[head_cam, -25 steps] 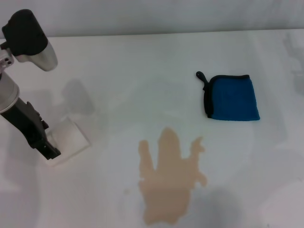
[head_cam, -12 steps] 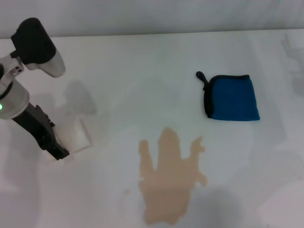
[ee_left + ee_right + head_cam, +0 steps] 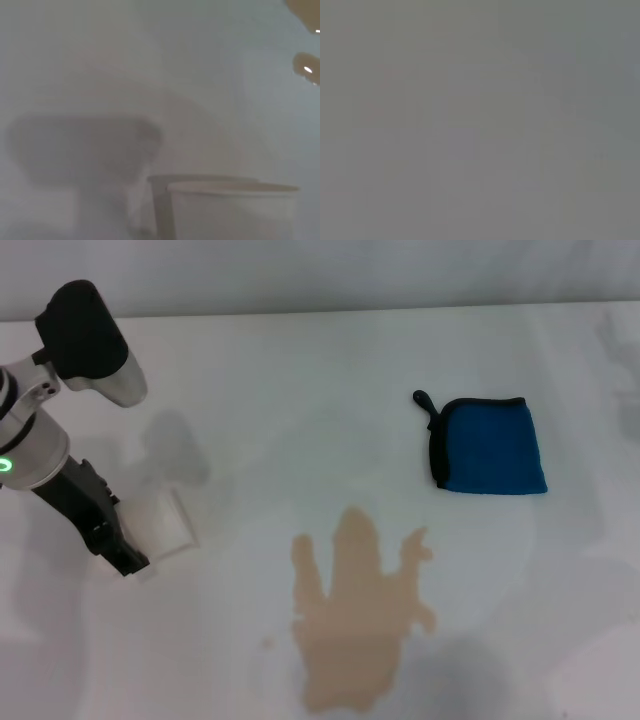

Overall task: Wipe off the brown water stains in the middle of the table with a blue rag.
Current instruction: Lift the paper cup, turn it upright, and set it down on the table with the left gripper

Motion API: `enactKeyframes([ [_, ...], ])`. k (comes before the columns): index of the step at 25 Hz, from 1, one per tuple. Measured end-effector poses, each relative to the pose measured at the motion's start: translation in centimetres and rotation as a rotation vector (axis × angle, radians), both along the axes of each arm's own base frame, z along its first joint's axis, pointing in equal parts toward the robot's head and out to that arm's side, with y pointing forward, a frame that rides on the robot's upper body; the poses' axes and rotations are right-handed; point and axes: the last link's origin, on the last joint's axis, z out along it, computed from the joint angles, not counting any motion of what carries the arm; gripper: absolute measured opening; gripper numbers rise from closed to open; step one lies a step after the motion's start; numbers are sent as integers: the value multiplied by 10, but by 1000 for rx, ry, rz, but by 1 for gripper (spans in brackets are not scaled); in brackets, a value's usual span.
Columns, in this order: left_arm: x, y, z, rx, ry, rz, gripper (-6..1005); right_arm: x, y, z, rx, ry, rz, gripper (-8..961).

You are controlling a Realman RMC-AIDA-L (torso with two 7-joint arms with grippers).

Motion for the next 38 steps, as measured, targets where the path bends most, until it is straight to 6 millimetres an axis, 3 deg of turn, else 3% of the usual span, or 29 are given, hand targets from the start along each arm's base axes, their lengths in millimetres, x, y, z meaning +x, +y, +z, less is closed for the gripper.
enactKeyframes([
  [4,2,3,0,14,-9,-12,862,2,-2,1,7,5,-8,831],
  [10,7,5,-2,20,-30,-21,733,3,-3,0,7,6,-11,831],
  [15,13,8,-1,48,-72,-28,684,4,-4,1,7,6,-13,830],
  [21,15,14,8,203,-217,-19,652,5,-5,0,6,5,-16,830],
  [32,-15,15,15,586,-638,108,581,5,-4,0,5,4,-14,830],
  [38,-40,8,3,720,-819,184,570,5,-4,2,6,1,-14,830],
])
